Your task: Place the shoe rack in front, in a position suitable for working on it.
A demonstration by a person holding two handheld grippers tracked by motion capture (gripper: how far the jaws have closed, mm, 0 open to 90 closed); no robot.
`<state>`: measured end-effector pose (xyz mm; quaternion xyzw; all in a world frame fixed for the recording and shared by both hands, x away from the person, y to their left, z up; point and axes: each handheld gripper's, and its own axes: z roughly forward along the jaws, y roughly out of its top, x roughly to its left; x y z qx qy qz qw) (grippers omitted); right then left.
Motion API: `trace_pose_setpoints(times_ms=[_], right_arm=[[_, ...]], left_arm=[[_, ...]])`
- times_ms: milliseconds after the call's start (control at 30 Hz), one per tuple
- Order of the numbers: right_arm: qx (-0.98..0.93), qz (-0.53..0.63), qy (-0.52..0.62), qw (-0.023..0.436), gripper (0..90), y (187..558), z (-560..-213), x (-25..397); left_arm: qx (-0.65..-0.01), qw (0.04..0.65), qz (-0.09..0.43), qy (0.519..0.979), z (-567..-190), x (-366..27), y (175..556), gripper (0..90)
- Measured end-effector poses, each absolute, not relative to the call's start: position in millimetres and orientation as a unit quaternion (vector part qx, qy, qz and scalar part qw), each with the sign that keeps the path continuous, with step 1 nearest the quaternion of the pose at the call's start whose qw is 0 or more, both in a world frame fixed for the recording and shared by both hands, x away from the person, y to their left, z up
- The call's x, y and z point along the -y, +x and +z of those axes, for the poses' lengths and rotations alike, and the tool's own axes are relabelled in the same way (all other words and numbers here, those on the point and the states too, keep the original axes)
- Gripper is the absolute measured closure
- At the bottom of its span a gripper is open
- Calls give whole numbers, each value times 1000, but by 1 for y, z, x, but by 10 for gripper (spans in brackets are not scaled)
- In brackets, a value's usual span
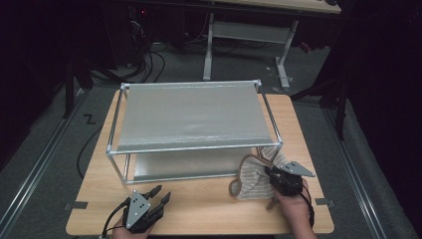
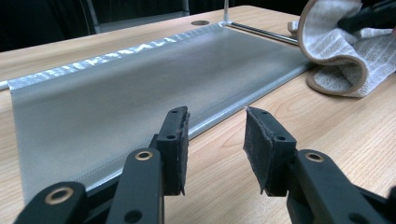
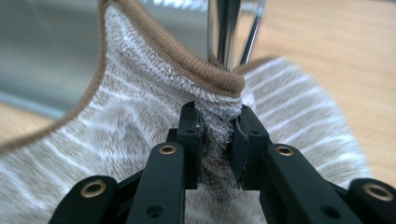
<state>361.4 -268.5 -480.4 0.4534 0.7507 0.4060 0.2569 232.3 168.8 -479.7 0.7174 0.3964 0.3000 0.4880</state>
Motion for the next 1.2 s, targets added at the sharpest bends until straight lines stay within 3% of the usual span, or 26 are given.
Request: trace_pose_setpoints(times_ms=[200,533,667,1200], right_arm=[[-748,407,452,265,745,360,-478,268],[-687,484,419,344,713,347,-417,265],[-692,481,421,335,720,352,-419,265],[-767,371,464,241,736,376,-489,263]], left_arm=[[-402,491,302,711,-479,-172,231,598],[-405,491,303,710,-479,-173,231,599],[-404,491,302,711,-479,-173,231,598],[-402,496,302,708,-477,-173,230,597]])
